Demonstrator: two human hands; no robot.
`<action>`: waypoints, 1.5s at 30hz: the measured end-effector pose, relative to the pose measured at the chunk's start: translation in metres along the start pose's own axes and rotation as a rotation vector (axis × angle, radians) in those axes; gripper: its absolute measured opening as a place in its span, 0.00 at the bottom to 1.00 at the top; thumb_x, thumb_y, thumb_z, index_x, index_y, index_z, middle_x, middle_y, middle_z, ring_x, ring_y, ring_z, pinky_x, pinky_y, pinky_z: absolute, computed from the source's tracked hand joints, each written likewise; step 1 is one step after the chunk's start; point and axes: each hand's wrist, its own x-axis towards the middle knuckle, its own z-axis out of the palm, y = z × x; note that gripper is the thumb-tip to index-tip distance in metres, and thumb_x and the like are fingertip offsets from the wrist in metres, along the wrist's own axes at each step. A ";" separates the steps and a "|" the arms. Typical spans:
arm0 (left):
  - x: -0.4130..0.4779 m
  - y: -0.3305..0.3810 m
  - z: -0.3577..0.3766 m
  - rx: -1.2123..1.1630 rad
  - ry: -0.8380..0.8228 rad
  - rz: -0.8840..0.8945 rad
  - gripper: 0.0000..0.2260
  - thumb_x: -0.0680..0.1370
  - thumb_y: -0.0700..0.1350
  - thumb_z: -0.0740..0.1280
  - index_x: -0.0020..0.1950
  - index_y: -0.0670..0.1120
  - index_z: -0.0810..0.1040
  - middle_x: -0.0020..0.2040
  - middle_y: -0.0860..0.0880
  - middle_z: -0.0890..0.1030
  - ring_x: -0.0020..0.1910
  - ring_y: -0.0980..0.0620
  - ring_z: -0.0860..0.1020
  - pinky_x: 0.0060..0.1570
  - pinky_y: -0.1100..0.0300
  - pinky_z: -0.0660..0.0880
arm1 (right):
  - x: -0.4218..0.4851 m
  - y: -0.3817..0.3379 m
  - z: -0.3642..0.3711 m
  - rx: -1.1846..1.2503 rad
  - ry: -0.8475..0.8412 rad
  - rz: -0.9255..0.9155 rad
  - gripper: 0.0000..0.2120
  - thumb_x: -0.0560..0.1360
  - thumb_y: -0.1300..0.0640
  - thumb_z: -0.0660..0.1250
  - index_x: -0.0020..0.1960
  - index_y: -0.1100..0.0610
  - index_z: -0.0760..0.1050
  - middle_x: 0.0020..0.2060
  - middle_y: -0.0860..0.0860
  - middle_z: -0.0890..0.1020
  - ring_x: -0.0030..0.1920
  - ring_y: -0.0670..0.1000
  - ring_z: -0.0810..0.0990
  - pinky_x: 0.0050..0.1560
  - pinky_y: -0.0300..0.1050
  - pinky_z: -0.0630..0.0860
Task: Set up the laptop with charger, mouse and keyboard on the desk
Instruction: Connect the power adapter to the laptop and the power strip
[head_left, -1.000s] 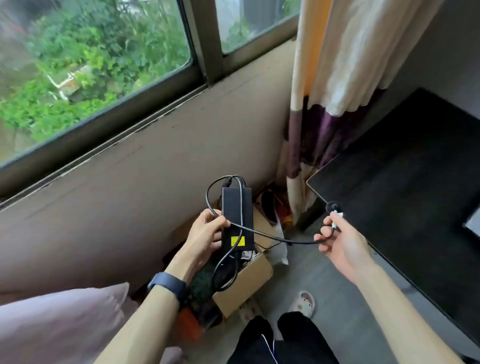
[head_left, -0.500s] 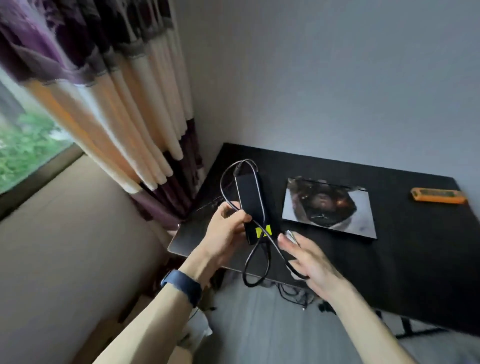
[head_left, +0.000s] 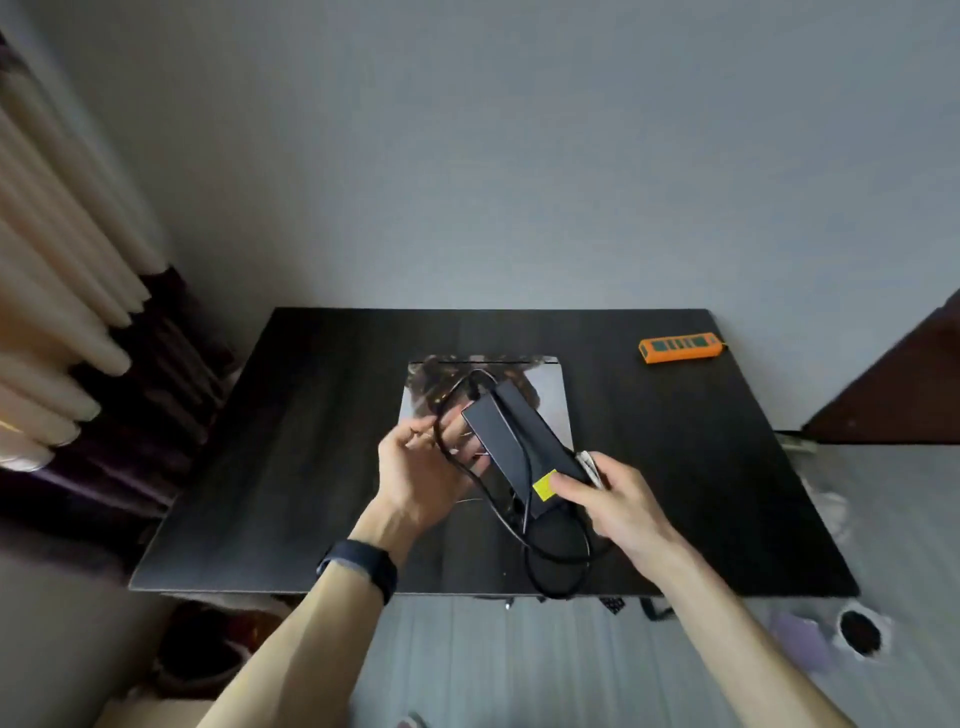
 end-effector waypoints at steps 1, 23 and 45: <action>0.011 0.004 -0.003 -0.029 0.032 -0.004 0.17 0.71 0.51 0.62 0.57 0.45 0.77 0.54 0.47 0.83 0.43 0.45 0.79 0.50 0.51 0.74 | -0.001 0.005 -0.011 0.027 0.001 0.015 0.06 0.76 0.59 0.73 0.49 0.62 0.80 0.23 0.40 0.72 0.22 0.40 0.66 0.24 0.33 0.58; 0.205 0.023 0.032 0.237 0.011 0.023 0.07 0.78 0.36 0.67 0.52 0.45 0.75 0.46 0.46 0.78 0.25 0.55 0.69 0.22 0.64 0.66 | 0.111 0.026 -0.148 -0.390 0.276 0.039 0.10 0.72 0.45 0.76 0.47 0.50 0.81 0.42 0.49 0.85 0.46 0.50 0.83 0.53 0.51 0.78; 0.291 -0.042 0.057 0.744 0.226 -0.126 0.17 0.76 0.42 0.73 0.62 0.46 0.73 0.51 0.46 0.85 0.43 0.47 0.83 0.39 0.56 0.74 | 0.186 0.059 -0.221 -0.017 0.297 0.226 0.11 0.72 0.52 0.77 0.40 0.57 0.79 0.32 0.51 0.79 0.36 0.52 0.78 0.38 0.45 0.73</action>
